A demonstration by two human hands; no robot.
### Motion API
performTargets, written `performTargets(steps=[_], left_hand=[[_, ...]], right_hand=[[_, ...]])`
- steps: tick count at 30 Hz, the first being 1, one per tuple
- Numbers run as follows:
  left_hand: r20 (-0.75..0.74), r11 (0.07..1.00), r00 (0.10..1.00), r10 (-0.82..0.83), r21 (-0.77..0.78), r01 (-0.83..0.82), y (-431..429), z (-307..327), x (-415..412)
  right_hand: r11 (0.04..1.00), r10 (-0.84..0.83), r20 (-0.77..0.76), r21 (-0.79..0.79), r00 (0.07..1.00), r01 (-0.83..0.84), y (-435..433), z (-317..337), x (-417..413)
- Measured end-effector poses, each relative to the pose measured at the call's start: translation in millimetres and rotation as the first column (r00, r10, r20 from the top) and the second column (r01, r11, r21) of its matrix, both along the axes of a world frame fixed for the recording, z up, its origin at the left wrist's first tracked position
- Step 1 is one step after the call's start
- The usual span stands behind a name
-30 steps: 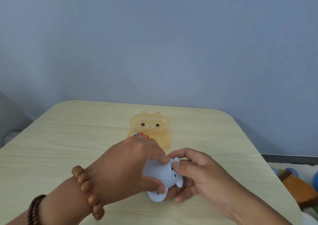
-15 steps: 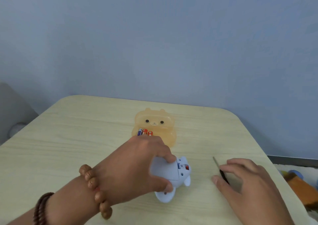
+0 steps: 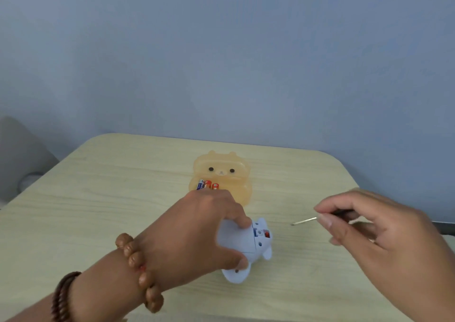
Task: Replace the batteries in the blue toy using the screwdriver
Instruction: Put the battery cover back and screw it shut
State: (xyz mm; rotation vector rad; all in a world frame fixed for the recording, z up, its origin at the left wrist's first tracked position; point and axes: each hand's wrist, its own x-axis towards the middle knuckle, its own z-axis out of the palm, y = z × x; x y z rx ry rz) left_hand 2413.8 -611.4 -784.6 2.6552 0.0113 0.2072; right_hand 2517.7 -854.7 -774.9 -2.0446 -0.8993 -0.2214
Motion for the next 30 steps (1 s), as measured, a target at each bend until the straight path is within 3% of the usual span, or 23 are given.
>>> performTargets(steps=[2,4,13,18,23,30], left_hand=[[-0.01,1.0,1.0,0.007,0.003,-0.007,-2.2,2.2,-0.2],[-0.011,1.0,1.0,0.012,-0.007,-0.012,-3.8,4.4,0.6],[-0.008,1.0,1.0,0.011,0.003,-0.01,-6.6,2.8,-0.8],[-0.005,1.0,1.0,-0.004,0.029,0.004,-8.0,3.8,1.0],[-0.02,0.999,1.0,-0.009,0.04,0.01,-7.6,3.9,2.8],[-0.016,0.997,0.999,-0.043,0.058,0.044,-10.9,4.1,4.9]], right_hand=[[0.989,0.086,0.146,-0.131,0.986,-0.067,6.5,7.2,-4.8],[0.973,0.124,0.198,-0.217,0.972,-0.079,13.0,3.5,-6.1],[0.966,0.141,0.224,-0.243,0.964,-0.084,25.5,-9.9,-5.0],[0.925,0.192,0.294,-0.373,0.936,-0.073,30.5,1.6,-4.5],[0.759,0.254,0.162,-0.644,0.954,-0.093,53.1,34.3,-0.5],[0.433,0.314,0.216,-0.899,0.925,0.063,76.2,59.2,-3.6]])
